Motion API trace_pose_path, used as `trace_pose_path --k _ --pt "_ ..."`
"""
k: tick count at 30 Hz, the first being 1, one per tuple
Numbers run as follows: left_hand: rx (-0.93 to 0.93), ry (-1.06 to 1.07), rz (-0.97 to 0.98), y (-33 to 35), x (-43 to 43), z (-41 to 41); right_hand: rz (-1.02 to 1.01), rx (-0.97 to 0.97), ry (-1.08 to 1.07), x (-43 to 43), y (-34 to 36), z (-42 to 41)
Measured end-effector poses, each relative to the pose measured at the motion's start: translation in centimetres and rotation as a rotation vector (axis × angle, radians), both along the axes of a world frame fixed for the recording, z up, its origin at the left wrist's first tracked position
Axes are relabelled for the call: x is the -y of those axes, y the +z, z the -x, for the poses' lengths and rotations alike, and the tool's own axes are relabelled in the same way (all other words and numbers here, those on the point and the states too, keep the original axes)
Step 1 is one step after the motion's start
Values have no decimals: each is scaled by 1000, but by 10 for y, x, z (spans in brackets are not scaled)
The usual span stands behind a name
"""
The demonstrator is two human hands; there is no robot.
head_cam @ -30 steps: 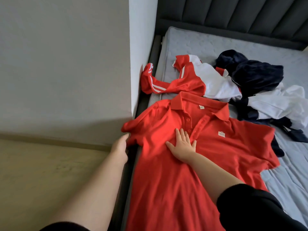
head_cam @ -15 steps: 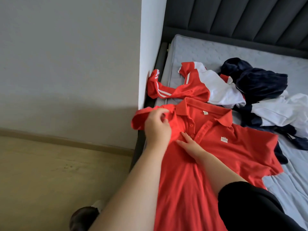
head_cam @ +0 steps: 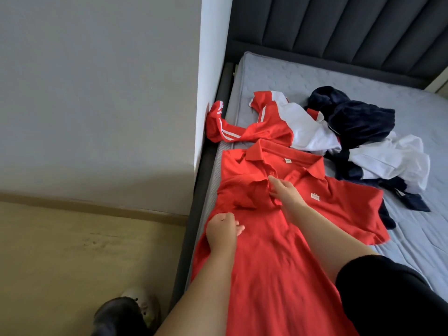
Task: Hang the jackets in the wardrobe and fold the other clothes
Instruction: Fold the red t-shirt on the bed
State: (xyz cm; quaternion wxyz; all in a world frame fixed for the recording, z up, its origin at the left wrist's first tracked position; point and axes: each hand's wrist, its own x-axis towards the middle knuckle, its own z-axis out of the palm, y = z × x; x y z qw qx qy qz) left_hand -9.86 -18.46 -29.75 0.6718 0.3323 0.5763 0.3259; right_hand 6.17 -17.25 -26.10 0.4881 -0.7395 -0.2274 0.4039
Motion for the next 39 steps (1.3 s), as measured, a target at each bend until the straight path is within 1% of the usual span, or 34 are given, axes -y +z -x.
trace_pose_path --k 1,2,4,6,7,8,10,12,14,15,17,19,21,22,23,25,26,27,28,30,31,32,34,35,37,38,39 --pt "160 62 127 2 -6 -4 13 130 42 -5 1 0" --pt "258 91 192 4 -9 -7 27 251 88 -10 1 0" --pt "384 87 234 8 -9 -11 36 420 200 -20 2 3" --pt "486 76 280 12 -10 -12 64 541 327 -29 1 8" --pt "518 68 312 13 -14 -12 66 577 340 -33 0 11" --pt "536 65 344 14 -18 -12 44 568 291 -37 -1 13" --pt "539 90 402 15 -25 -10 -10 484 89 -44 0 15" --pt "559 129 450 14 -28 -7 -39 460 -78 -46 3 9" --pt "573 156 497 14 -27 -2 19 466 -124 -38 3 -3" --pt "559 150 505 13 -26 1 92 450 -97 -30 2 -7" --pt "496 86 487 11 -23 4 249 314 32 -16 -1 -12" --pt "448 41 461 9 -20 3 293 220 130 -10 1 -13" --pt "445 31 451 9 -20 3 283 212 172 -11 8 -12" --pt "447 13 444 9 -19 3 261 187 158 -12 13 -11" --pt "457 -8 443 10 -20 3 231 113 115 -15 18 -11" --pt "479 -24 447 11 -21 4 174 -110 11 -19 25 -8" --pt "471 -21 450 11 -21 5 164 -174 -8 -20 27 -7" --pt "454 -18 451 10 -21 5 178 -179 12 -19 27 -6" --pt "425 -20 451 9 -21 6 218 -128 72 -18 26 -6" --pt "372 -20 448 8 -20 8 358 42 218 -11 19 -5" --pt "348 -22 445 8 -20 8 397 115 229 -8 14 -6" --pt "320 -29 442 8 -20 8 412 169 189 -6 10 -7" --pt "244 -55 423 10 -18 7 416 224 108 0 5 -10" --pt "203 -75 389 11 -16 7 413 231 111 2 4 -9" --pt "94 -107 239 12 -11 7 366 216 160 8 3 -6" --pt "-37 -121 108 11 -7 8 333 242 177 11 3 -5" --pt "-223 -135 -57 10 -2 11 305 298 192 14 4 -3"
